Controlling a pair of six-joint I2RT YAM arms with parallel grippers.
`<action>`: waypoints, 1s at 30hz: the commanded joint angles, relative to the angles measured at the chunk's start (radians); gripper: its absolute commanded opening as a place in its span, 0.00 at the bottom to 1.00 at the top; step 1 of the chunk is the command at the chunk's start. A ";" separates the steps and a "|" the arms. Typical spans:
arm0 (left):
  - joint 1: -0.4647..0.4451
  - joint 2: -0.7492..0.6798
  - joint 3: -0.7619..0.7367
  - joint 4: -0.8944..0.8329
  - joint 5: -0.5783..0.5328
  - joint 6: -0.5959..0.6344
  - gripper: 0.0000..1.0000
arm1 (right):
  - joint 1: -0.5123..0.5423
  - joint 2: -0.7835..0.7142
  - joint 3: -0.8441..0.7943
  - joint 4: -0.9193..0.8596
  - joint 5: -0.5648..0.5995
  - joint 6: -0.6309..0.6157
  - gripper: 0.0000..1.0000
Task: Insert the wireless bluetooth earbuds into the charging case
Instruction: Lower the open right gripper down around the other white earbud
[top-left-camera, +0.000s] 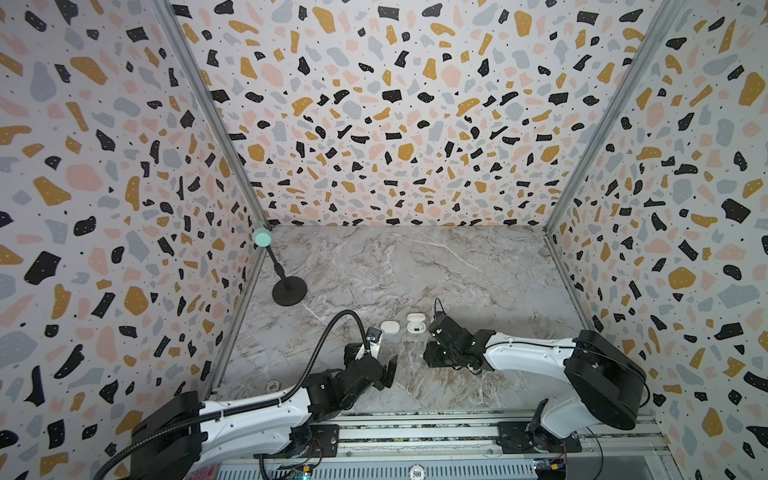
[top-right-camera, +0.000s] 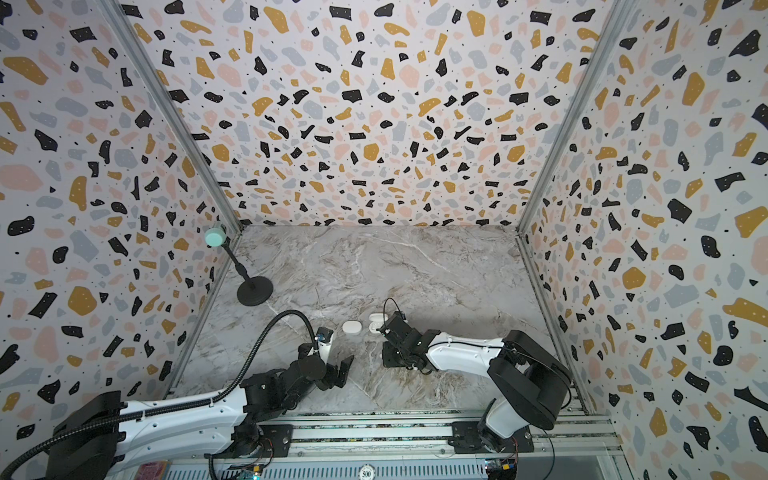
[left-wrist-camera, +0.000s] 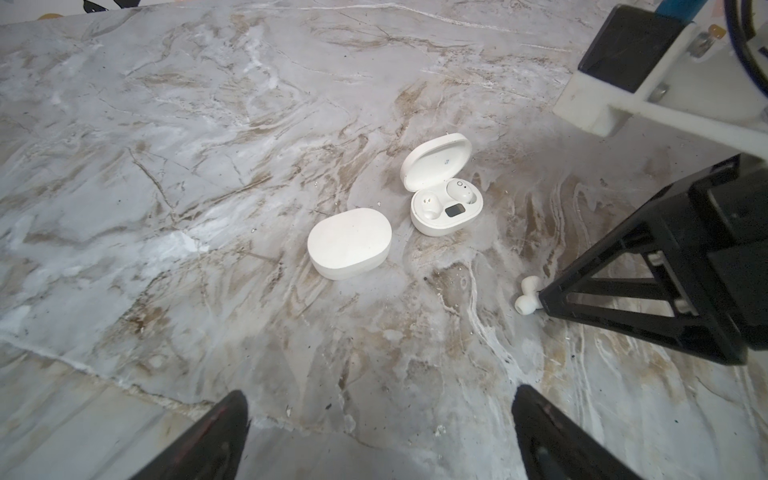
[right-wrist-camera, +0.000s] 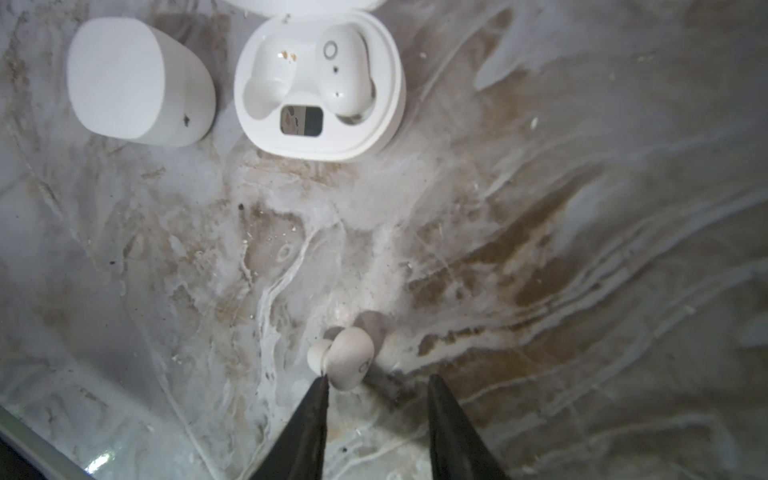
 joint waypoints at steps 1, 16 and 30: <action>-0.005 0.001 0.024 0.010 -0.020 0.006 1.00 | 0.005 0.004 0.037 0.002 -0.003 -0.007 0.39; -0.005 0.009 0.030 0.009 -0.017 0.006 1.00 | 0.005 0.027 0.037 0.013 -0.004 -0.007 0.37; -0.005 0.021 0.033 0.011 -0.016 0.004 1.00 | 0.005 0.044 0.043 0.026 -0.014 -0.010 0.33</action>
